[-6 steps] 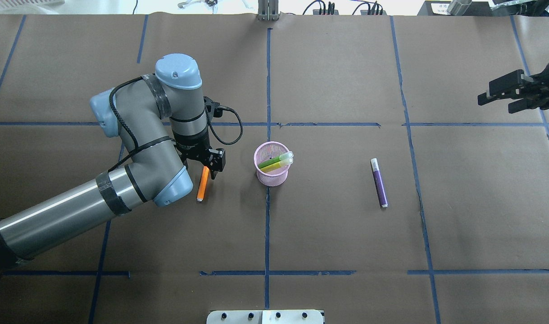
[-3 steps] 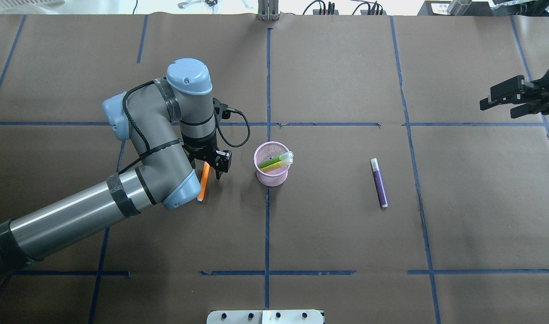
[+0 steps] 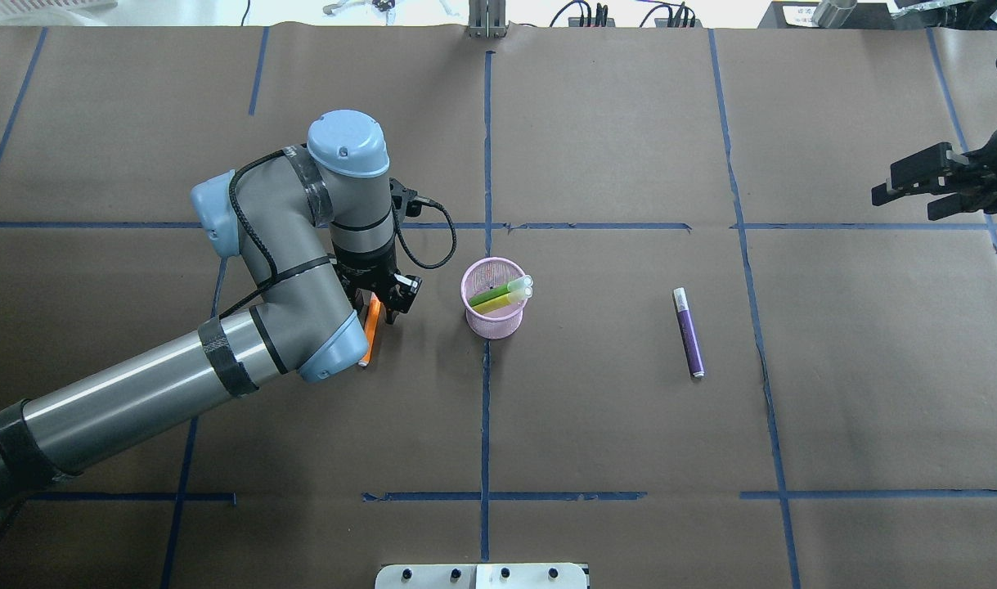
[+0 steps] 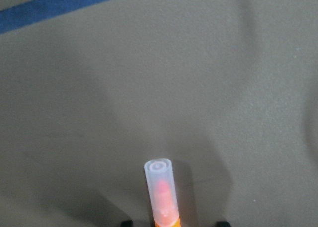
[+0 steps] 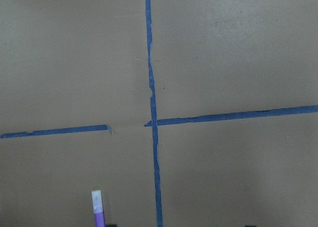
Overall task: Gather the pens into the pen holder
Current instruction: 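Close the left gripper on the orange marker and lift it, then carry the orange marker over the cup and release it inside, then withdraw the left gripper while lowering the right gripper onto the purple marker, then grasp the purple marker with the right gripper and lift it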
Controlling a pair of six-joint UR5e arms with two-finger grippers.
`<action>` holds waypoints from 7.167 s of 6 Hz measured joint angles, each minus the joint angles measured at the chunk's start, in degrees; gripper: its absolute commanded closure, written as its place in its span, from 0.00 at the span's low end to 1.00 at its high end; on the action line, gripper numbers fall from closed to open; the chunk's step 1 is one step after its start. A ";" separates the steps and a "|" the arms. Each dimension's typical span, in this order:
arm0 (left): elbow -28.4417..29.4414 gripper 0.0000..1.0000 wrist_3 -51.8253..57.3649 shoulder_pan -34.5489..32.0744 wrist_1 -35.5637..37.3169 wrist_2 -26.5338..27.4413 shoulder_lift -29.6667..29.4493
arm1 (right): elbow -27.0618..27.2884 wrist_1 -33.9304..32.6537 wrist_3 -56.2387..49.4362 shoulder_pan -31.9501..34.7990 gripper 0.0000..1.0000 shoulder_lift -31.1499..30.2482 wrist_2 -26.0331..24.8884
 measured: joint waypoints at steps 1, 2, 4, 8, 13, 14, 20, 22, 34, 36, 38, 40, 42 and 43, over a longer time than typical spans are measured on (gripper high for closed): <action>-0.02 1.00 0.11 -0.04 -0.25 0.04 0.03 | 0.04 0.00 0.00 -0.01 0.09 -0.03 0.00; -0.04 1.00 0.15 -0.09 -0.72 0.05 0.17 | 0.06 0.00 -0.03 -0.01 0.08 -0.06 0.00; -0.20 1.00 -0.07 -0.20 -1.14 -0.02 0.38 | 0.07 0.10 -0.02 -0.08 0.08 -0.30 -0.02; -1.53 1.00 -0.27 -0.76 -1.47 0.17 0.21 | -0.19 0.23 -0.02 -1.05 0.06 -0.64 -0.34; -14.75 1.00 -5.81 0.93 -19.49 19.36 1.67 | -0.37 0.46 0.74 -7.14 0.02 1.29 -5.22; -15.08 1.00 -6.40 4.15 -28.93 29.17 3.21 | -0.38 0.45 0.83 -8.13 0.02 1.56 -5.46; -21.60 1.00 5.04 15.68 -38.45 62.34 5.03 | -0.60 0.37 0.96 -10.76 0.02 2.01 -5.53; -20.94 0.92 4.93 19.26 -43.23 69.37 7.49 | -0.63 0.15 2.50 -12.10 0.02 3.24 -5.51; -19.85 0.00 -3.22 6.62 -45.37 53.05 13.84 | -18.18 -16.07 6.52 -26.36 0.25 21.80 -6.81; -19.86 0.00 -4.89 4.82 -44.75 49.94 14.75 | -18.75 -18.39 4.09 -26.40 0.49 21.79 -6.83; -19.95 0.00 -5.05 4.69 -44.74 49.66 14.89 | -19.05 -19.32 3.17 -26.38 1.00 21.83 -6.79; -20.02 0.00 -5.06 4.67 -44.81 49.63 14.96 | -19.03 -20.36 2.44 -26.19 1.00 22.24 -6.14; -20.26 0.00 -5.04 4.61 -45.00 49.63 15.52 | -17.75 -20.53 2.19 -25.41 1.00 23.11 -4.98; -20.46 0.00 -4.78 4.35 -44.94 49.58 16.39 | -15.05 -20.55 4.58 -25.52 1.00 24.15 -7.65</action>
